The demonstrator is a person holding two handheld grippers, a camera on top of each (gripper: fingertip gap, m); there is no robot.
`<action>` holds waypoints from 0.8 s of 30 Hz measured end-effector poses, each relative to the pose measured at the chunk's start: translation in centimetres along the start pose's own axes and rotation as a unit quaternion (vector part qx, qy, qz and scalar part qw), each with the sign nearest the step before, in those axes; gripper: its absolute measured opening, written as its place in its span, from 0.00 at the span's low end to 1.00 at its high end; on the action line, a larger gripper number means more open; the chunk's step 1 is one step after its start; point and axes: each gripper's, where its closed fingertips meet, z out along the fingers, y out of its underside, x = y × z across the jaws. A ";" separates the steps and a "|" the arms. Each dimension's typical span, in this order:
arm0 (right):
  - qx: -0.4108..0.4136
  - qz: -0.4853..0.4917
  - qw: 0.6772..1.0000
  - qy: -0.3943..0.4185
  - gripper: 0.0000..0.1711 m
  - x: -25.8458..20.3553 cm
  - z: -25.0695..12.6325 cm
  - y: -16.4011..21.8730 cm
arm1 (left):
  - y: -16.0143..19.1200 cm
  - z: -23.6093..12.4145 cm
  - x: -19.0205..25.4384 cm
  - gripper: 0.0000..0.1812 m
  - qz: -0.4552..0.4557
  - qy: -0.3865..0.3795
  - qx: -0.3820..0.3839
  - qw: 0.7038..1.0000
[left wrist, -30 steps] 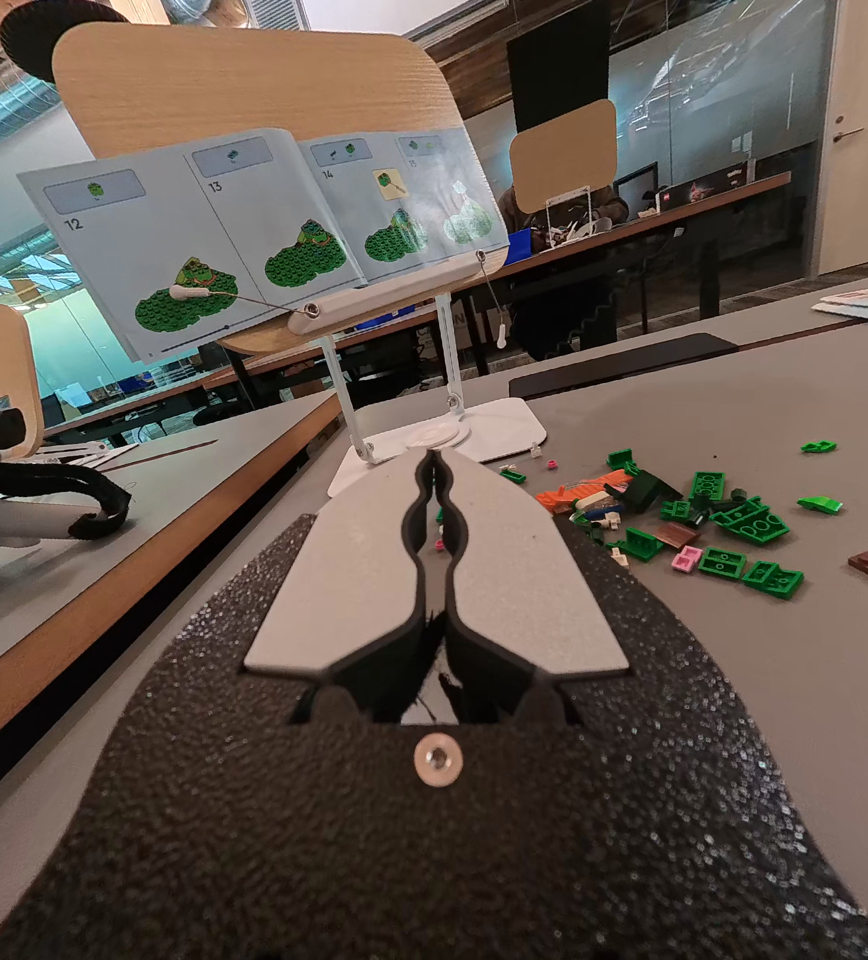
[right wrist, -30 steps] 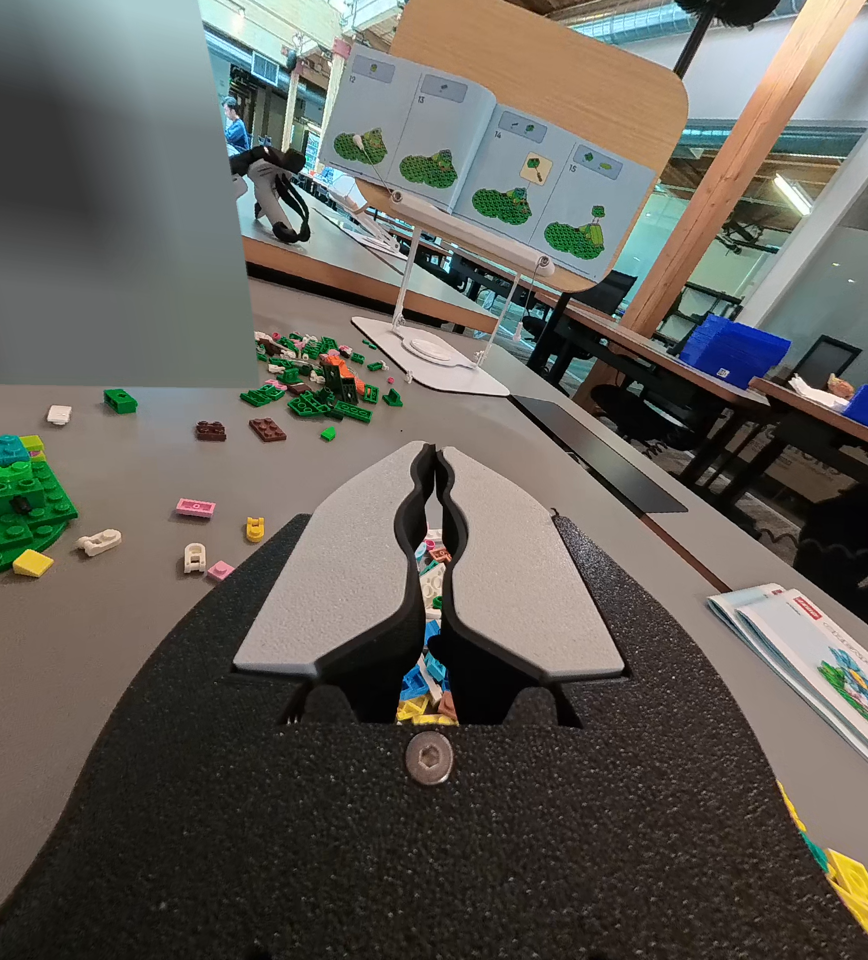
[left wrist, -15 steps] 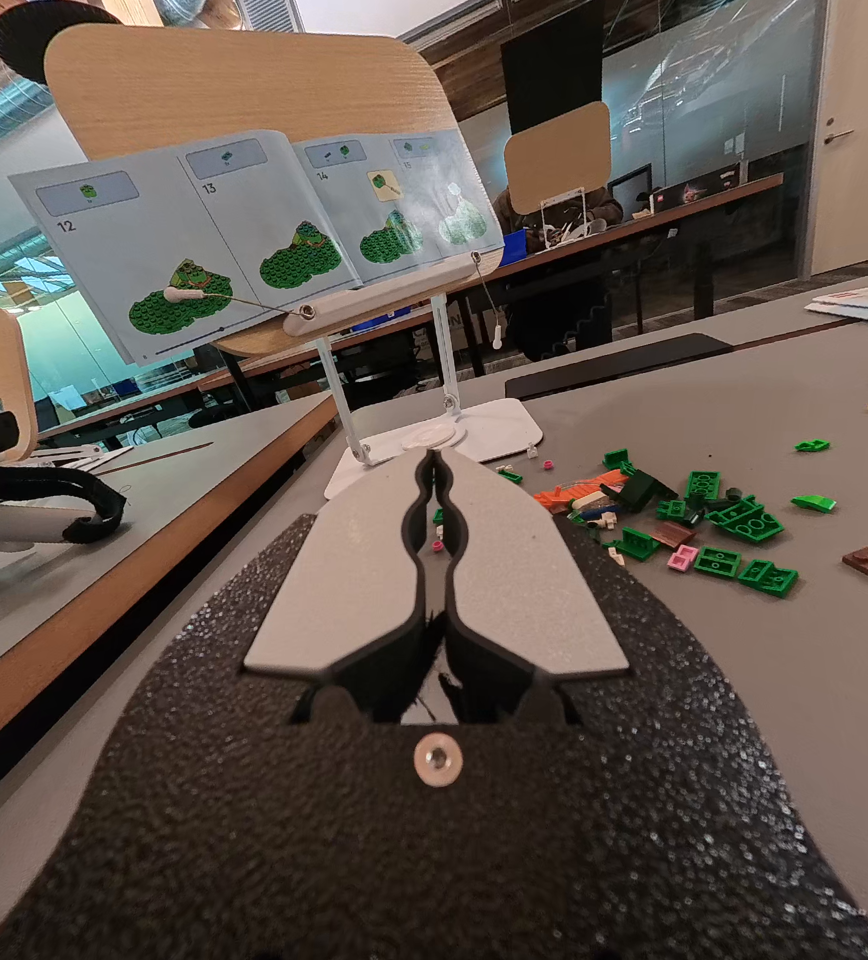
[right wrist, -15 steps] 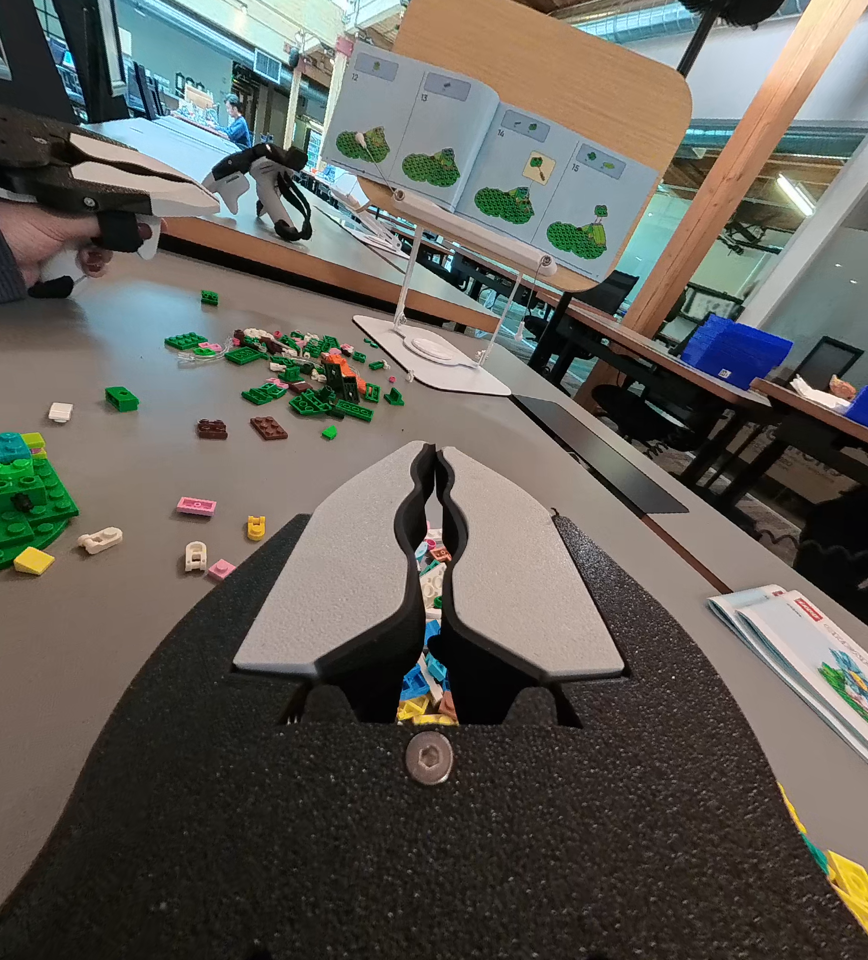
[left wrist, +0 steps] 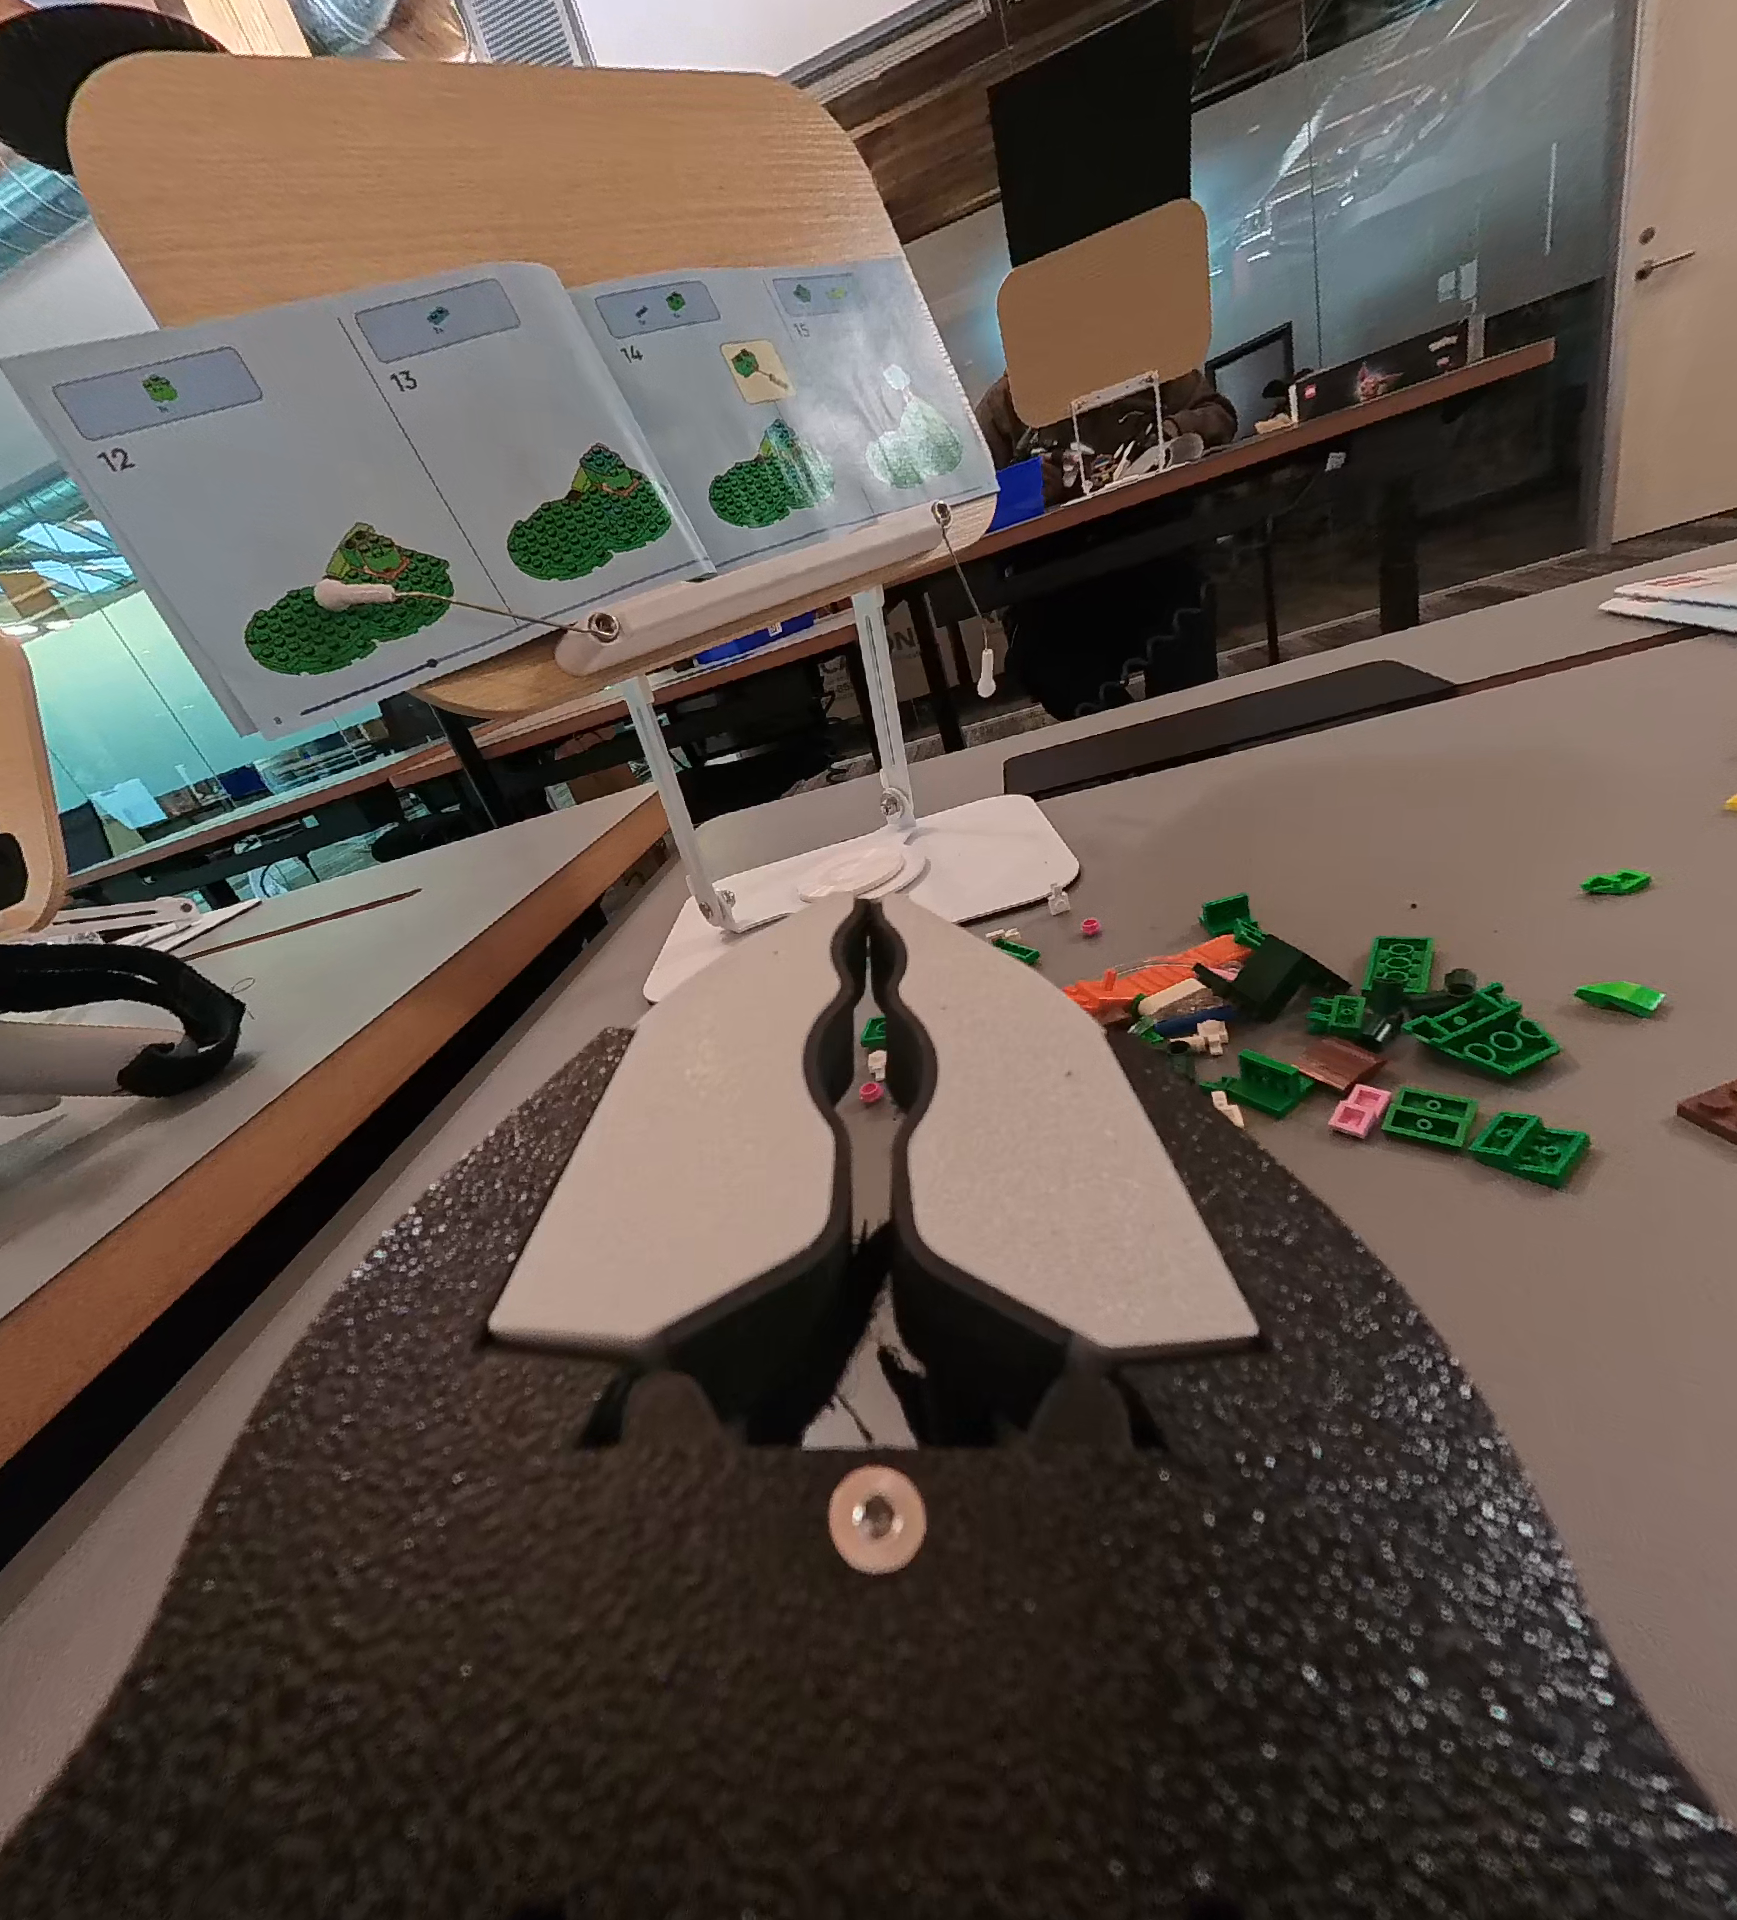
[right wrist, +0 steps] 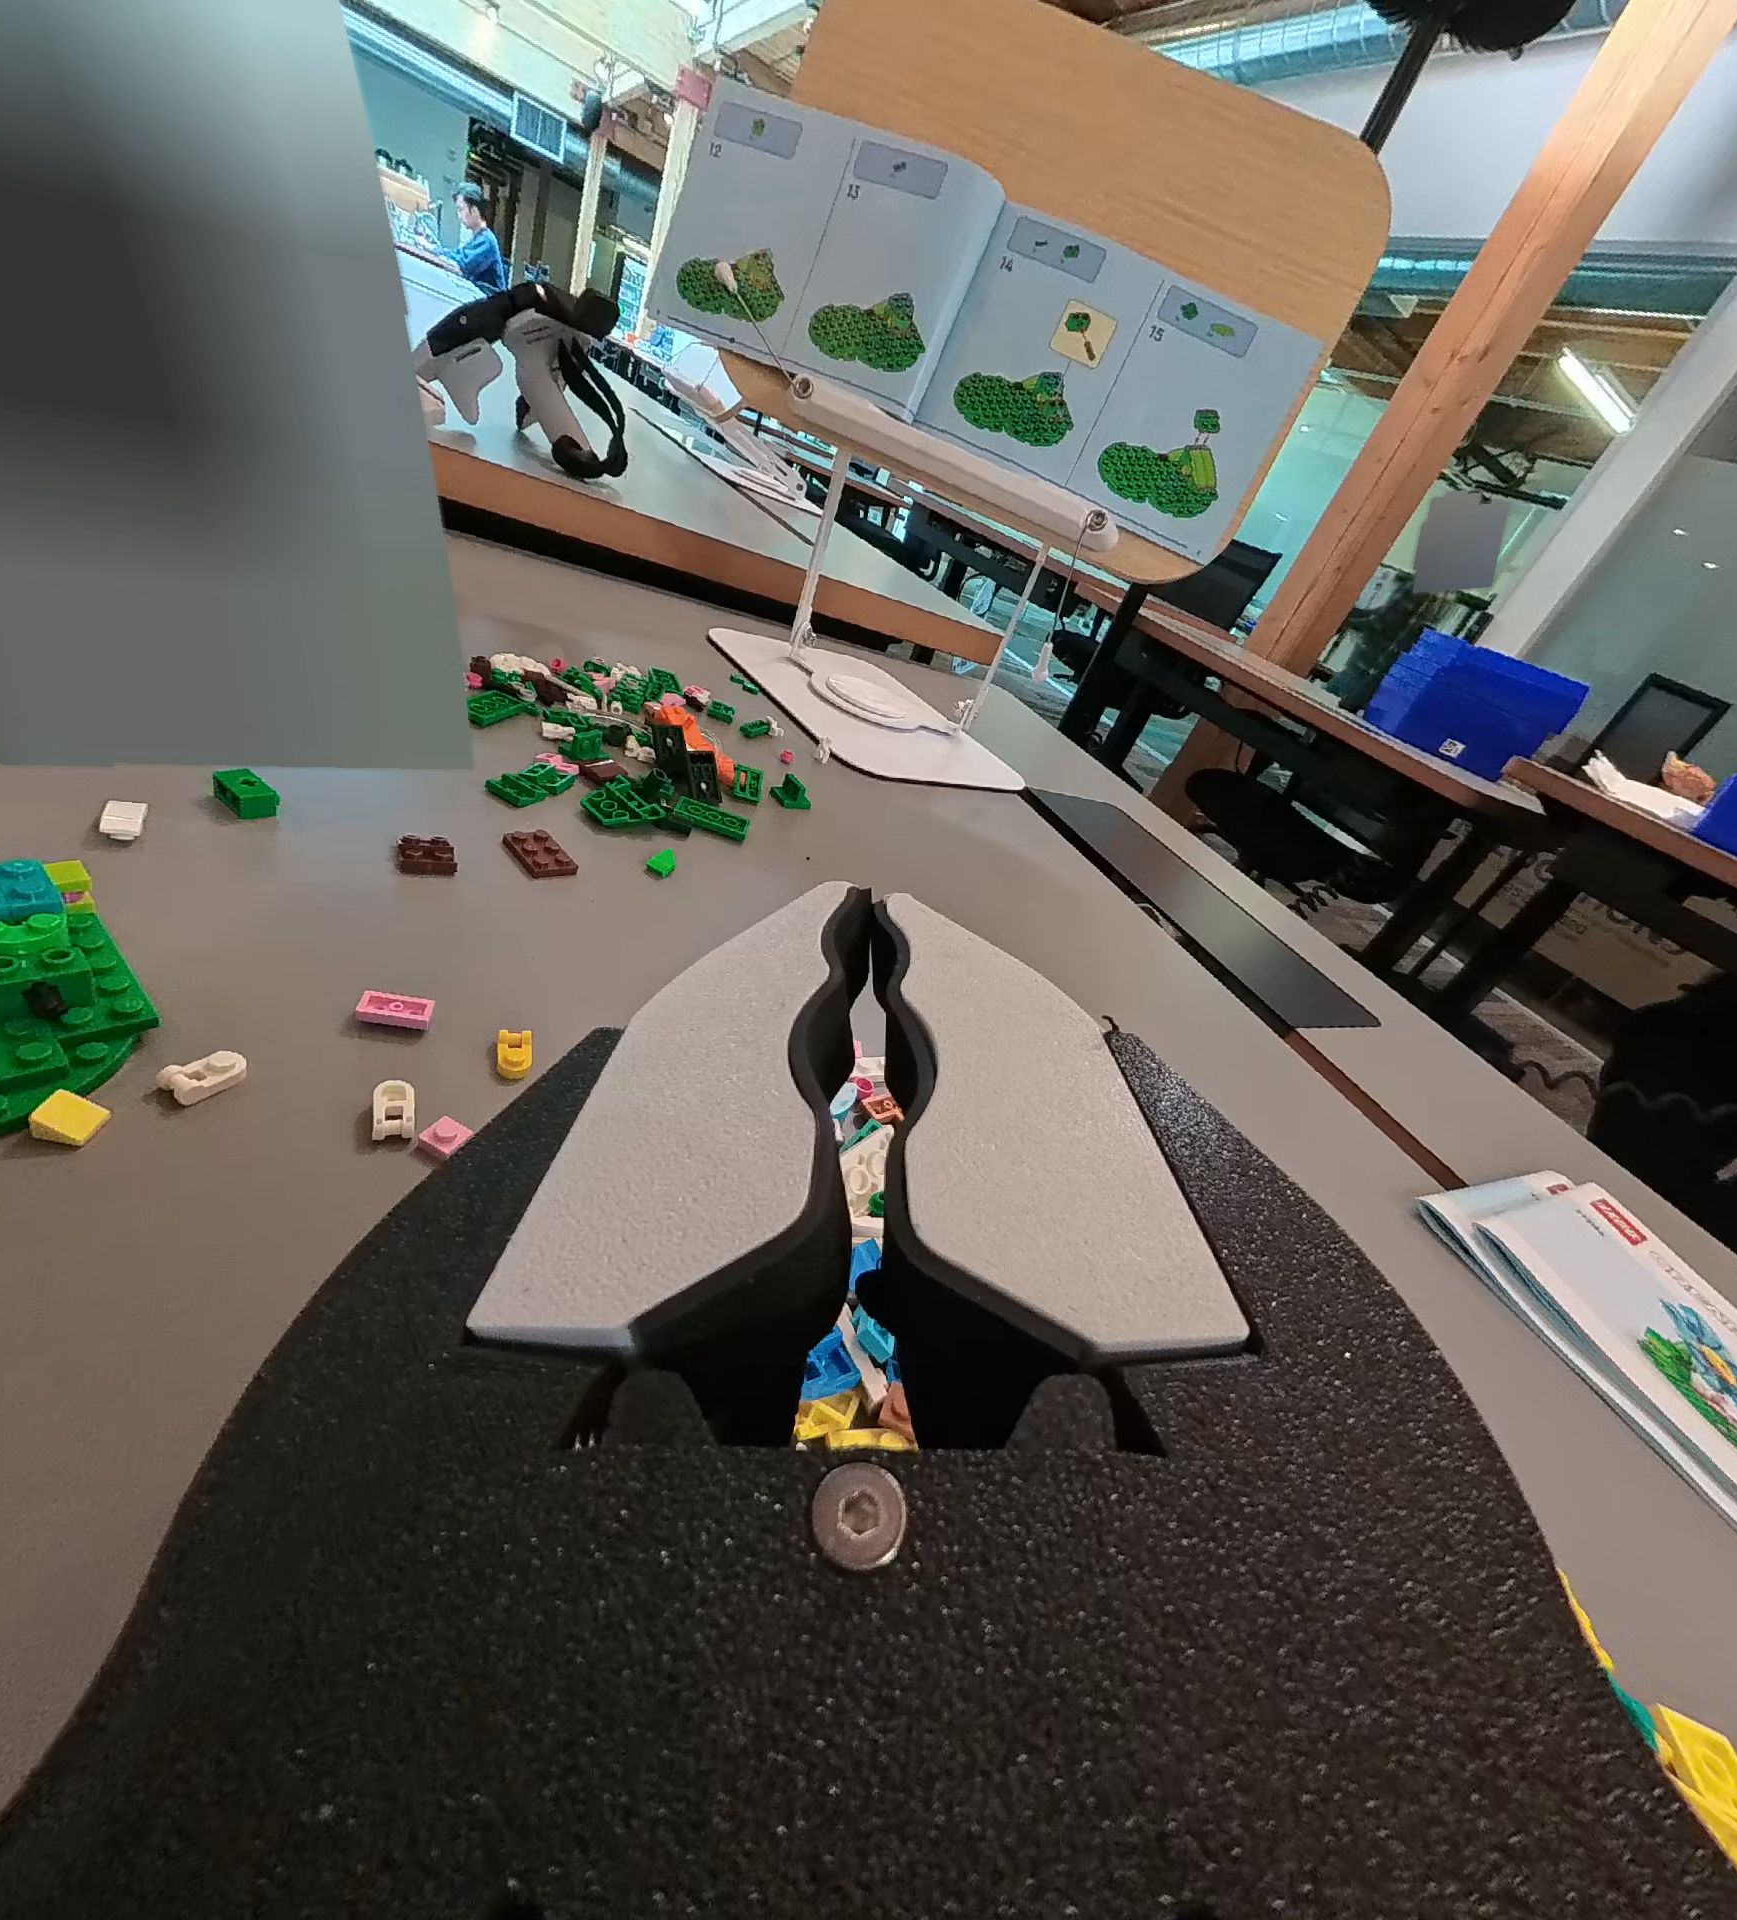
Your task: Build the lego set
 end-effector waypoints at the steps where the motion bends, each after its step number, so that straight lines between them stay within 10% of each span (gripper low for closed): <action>1: 0.000 0.000 1.000 0.000 0.00 0.0 0.0 0.0 | 0.0 0.0 0.0 0.00 0.000 0.000 0.000 1.000; 17: -0.010 -0.007 1.000 -0.009 0.00 -0.4 0.0 0.2 | -0.1 0.3 0.5 0.00 -0.002 0.008 0.003 1.000; 24: -0.118 0.108 0.971 -0.177 0.08 -5.8 5.1 0.1 | -0.5 0.9 2.4 0.00 0.004 0.042 0.009 0.999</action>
